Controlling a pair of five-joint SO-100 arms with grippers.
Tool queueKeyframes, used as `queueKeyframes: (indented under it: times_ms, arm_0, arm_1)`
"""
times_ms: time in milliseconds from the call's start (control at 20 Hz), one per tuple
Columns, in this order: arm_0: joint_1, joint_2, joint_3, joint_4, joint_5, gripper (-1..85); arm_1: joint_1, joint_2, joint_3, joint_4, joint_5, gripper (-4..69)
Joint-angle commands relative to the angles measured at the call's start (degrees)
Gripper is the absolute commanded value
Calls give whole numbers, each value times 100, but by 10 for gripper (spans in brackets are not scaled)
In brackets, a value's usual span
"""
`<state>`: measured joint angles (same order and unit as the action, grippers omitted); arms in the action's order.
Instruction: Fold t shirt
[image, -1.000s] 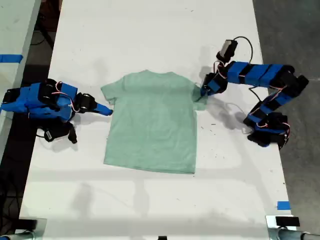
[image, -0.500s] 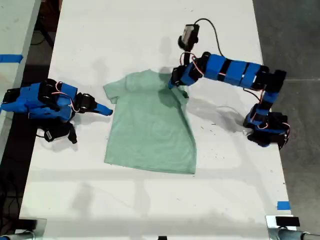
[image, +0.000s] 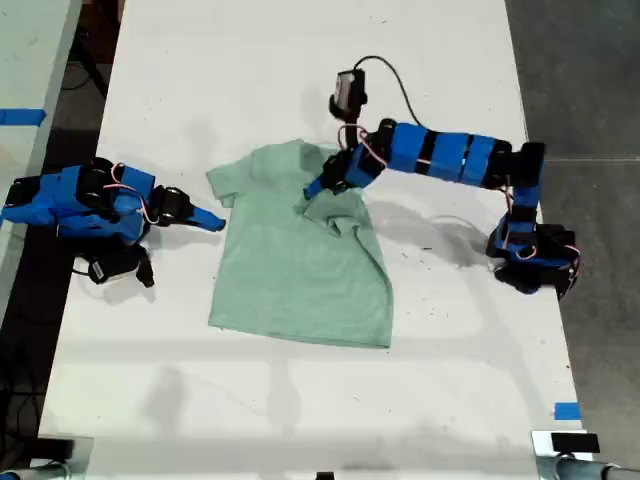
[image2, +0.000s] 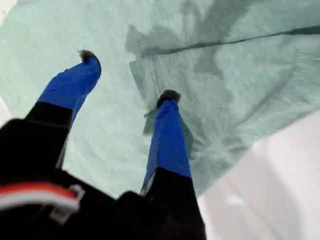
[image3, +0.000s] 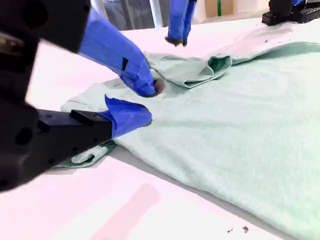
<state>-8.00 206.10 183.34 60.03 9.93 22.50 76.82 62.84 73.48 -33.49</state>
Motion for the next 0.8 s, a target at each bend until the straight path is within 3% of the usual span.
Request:
queueKeyframes:
  times_ms: [0, 200, 450, 500, 600, 750]
  arm_0:
    - [-62, 44, 26, -53, 44, 53]
    - [-62, 44, 26, -53, 44, 53]
    - [-62, 44, 26, -53, 44, 53]
    - [-62, 44, 26, -53, 44, 53]
    - [-62, 44, 35, -53, 44, 53]
    - [-62, 44, 35, -53, 44, 53]
  arm_1:
    - [589, 2347, 1099, 334, 211, 15]
    - [888, 6144, 5370, -536, 703, 15]
    - [114, 9756, 9633, -1793, 1292, 16]
    - [79, 10696, 10248, -1679, 1292, 17]
    - [167, 12454, 11408, -677, 1749, 18]
    - [193, 12445, 11452, -527, 2030, 17]
